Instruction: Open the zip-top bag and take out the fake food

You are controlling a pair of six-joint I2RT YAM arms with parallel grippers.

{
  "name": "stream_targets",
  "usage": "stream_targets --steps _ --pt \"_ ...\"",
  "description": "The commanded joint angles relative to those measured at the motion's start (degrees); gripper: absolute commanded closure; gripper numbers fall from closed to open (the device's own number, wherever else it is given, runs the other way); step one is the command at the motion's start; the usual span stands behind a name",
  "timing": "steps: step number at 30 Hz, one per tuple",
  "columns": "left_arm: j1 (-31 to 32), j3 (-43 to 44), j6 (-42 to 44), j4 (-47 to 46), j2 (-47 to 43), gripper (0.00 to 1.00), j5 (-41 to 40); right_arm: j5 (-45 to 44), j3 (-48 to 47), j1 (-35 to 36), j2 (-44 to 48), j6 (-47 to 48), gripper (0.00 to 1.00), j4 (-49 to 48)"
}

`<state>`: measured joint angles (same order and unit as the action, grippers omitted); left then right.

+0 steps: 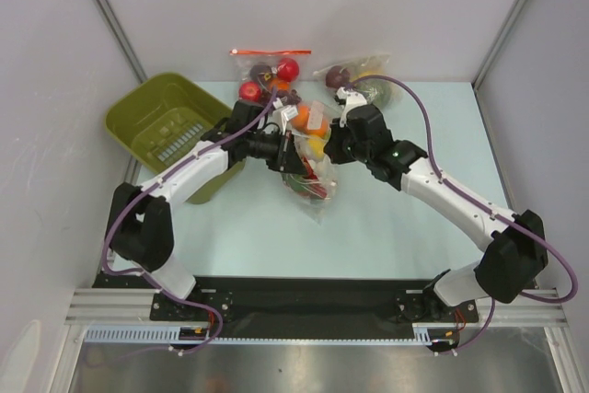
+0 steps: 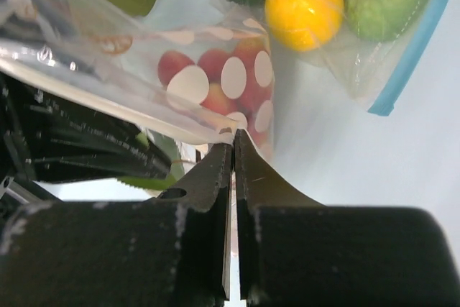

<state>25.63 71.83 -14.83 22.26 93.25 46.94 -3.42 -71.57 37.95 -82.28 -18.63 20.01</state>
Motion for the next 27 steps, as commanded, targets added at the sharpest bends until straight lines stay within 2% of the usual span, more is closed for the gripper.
stream_targets --steps 1,5,8,17,27 --pt "-0.49 -0.12 6.56 0.04 -4.66 1.0 5.19 -0.1 0.64 -1.74 0.46 0.0 1.0 -0.84" --pt "-0.23 2.43 13.06 8.67 -2.73 1.0 -0.87 1.4 -0.5 -1.83 0.1 -0.09 1.0 -2.96" --pt "-0.05 1.56 12.2 7.45 -2.81 1.0 -3.16 2.45 -1.64 -1.83 -0.07 -0.44 1.0 -4.19" --pt "1.7 5.95 12.54 13.94 0.52 1.0 -16.68 5.09 -1.64 -1.83 1.86 -2.98 1.0 -7.61" --pt "3.55 6.04 13.77 16.15 1.05 1.0 -23.38 5.36 -2.17 -2.8 2.83 -3.77 1.0 -9.64"
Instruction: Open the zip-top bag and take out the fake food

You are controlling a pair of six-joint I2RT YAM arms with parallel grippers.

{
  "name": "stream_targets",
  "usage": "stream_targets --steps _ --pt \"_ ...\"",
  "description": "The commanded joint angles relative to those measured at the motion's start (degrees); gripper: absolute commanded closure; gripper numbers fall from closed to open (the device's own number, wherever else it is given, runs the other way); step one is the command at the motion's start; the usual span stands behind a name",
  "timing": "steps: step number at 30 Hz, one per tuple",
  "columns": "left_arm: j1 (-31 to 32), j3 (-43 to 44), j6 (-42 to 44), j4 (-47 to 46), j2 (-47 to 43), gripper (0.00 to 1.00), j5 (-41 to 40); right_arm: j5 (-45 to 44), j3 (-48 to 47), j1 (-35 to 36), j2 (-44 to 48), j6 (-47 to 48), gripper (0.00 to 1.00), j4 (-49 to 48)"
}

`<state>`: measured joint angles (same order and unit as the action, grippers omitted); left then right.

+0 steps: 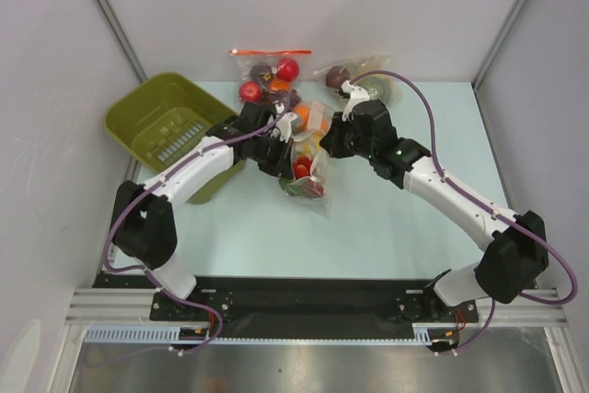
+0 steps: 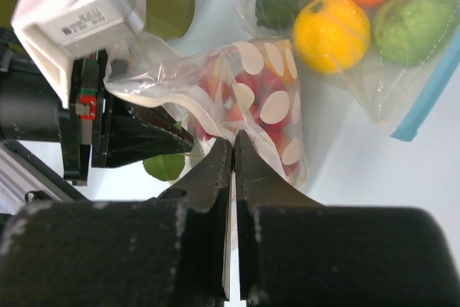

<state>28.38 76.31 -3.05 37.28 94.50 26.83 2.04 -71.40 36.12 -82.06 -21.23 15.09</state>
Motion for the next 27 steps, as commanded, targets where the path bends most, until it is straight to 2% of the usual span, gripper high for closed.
stream_targets --steps 1,6,15,16,19,20,21,23,27 --pt "0.89 0.77 2.08 0.96 -0.28 1.0 -3.62 -0.28 -2.43 -1.4 2.52 -1.44 1.0 -4.81" --pt "2.12 -1.08 2.87 0.42 -1.6 1.0 -6.78 1.21 -2.26 -4.12 2.78 -1.8 1.0 -5.77" --pt "4.05 0.68 4.98 1.66 0.86 1.0 -10.13 4.72 -1.38 -4.3 4.36 0.4 1.0 -2.61" --pt "4.4 1.2 5.16 1.75 0.86 1.0 -9.96 6.2 -1.12 -4.39 4.71 0.66 0.98 -2.44" --pt "4.84 1.47 5.16 1.66 1.21 1.0 -8.64 8.94 -0.76 -4.13 5.86 2.59 0.7 -0.86" --pt "5.02 1.64 5.25 1.75 1.21 1.0 -8.55 9.38 -0.76 -3.78 6.12 3.21 0.56 -0.33" --pt "5.28 1.82 5.77 1.92 1.3 1.0 -8.55 9.64 -0.85 -3.6 6.91 4.87 0.5 0.54" --pt "5.81 2.0 6.73 1.92 1.13 1.0 -7.41 10.0 -0.85 -2.81 7.61 6.29 0.4 1.25" --pt "6.25 2.26 6.83 1.92 0.77 1.0 -5.38 11.75 -0.76 -2.63 7.97 8.31 0.37 1.26"
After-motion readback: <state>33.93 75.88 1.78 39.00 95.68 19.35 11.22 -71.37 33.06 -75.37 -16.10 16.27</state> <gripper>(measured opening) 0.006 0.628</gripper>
